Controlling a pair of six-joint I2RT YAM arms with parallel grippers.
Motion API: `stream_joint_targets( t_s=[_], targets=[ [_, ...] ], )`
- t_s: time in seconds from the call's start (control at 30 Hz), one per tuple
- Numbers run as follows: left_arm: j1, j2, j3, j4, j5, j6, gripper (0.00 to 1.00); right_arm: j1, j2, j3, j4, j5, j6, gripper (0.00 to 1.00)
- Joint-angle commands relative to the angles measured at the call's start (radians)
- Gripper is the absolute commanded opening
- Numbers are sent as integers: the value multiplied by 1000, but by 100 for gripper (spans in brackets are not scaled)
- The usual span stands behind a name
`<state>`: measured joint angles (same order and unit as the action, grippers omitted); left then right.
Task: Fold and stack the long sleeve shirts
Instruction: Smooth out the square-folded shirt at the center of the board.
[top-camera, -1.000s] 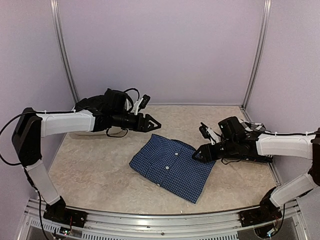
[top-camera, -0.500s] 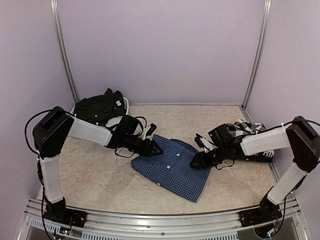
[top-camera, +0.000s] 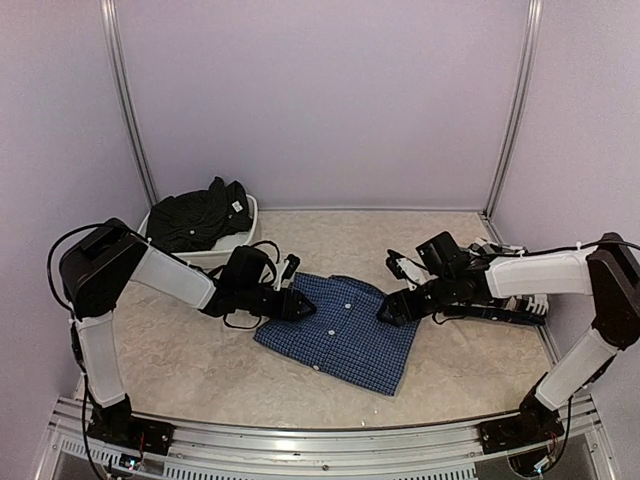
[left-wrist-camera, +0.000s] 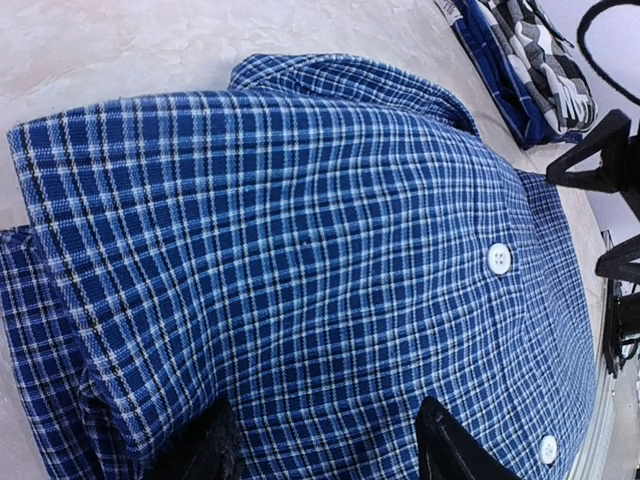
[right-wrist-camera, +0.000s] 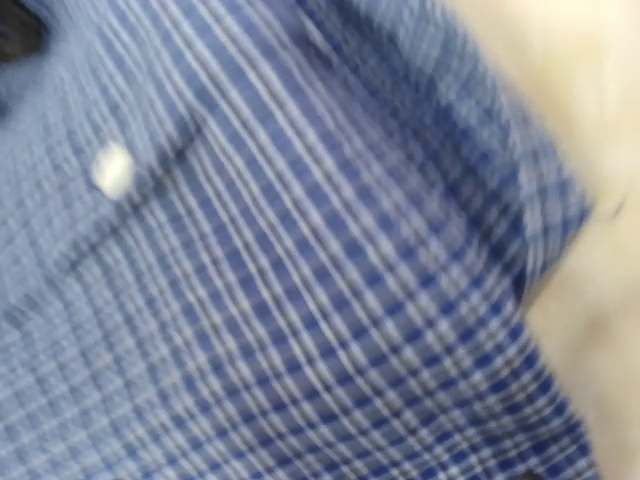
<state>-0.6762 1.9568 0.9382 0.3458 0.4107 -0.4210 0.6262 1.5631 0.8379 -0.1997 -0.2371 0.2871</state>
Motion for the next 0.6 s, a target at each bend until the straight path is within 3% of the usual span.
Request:
stream_joint_targets(
  t_s=[0.0, 0.23, 0.57],
  targets=[
    [-5, -30, -20, -66, -71, -13, 58, 4, -24, 108, -73, 28, -69, 85],
    [-35, -145, -22, -44, -165, 14, 62, -15, 153, 280, -123, -16, -146, 94],
    [-142, -288, -115, -43, -290, 12, 63, -63, 368, 494, -173, -191, -261, 95]
  ],
)
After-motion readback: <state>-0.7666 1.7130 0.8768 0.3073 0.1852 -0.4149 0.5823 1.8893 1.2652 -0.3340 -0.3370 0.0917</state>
